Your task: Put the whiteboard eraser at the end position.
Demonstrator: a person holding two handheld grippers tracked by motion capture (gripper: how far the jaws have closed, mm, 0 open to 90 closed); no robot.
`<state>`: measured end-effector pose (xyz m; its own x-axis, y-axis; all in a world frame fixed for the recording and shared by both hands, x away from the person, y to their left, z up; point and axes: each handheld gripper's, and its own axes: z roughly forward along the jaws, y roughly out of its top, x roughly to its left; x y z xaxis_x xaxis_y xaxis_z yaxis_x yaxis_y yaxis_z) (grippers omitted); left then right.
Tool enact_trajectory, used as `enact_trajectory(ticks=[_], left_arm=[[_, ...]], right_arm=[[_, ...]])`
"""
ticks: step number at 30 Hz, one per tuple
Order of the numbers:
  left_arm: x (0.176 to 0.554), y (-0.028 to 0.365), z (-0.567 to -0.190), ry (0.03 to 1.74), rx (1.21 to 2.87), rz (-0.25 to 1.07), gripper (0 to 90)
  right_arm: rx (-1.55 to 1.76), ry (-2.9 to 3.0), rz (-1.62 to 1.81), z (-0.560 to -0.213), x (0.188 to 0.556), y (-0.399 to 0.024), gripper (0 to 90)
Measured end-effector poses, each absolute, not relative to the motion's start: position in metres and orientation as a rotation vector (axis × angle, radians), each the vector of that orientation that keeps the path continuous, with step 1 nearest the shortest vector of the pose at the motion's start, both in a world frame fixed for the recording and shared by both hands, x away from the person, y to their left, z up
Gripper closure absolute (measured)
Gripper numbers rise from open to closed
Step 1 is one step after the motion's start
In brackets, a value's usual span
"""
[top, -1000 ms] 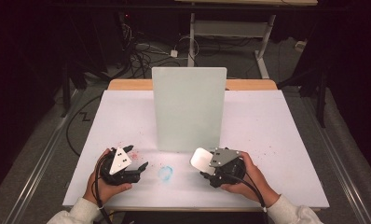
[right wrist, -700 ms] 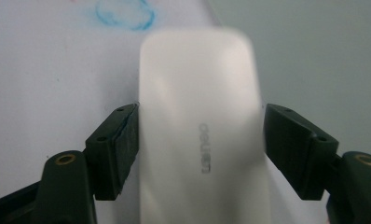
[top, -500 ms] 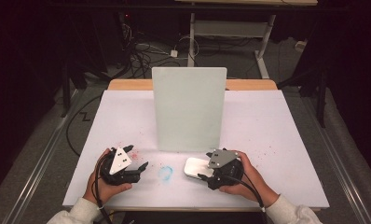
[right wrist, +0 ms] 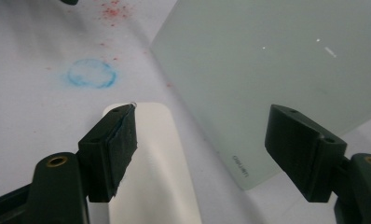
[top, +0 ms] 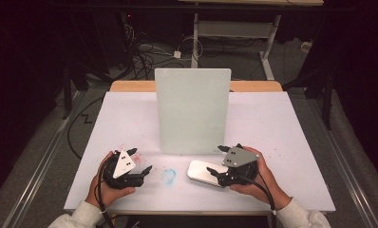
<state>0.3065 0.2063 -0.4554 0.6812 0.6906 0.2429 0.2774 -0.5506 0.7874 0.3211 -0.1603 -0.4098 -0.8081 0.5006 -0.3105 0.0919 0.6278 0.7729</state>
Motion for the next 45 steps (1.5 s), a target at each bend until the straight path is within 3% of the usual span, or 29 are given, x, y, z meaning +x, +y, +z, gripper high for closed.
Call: enact_trajectory(ticks=[21, 45], left_arm=[[0.305, 0.207, -0.455, 0.733, 2.135, 0.710, 22.0], [0.306, 0.204, -0.454, 0.722, 2.133, 0.722, 22.0]], right_arm=[[0.593, 2.153, 1.008, -0.398, 0.330, -0.201, 22.2], [0.714, 2.011, 0.965, -0.409, 0.324, -0.252, 18.5]])
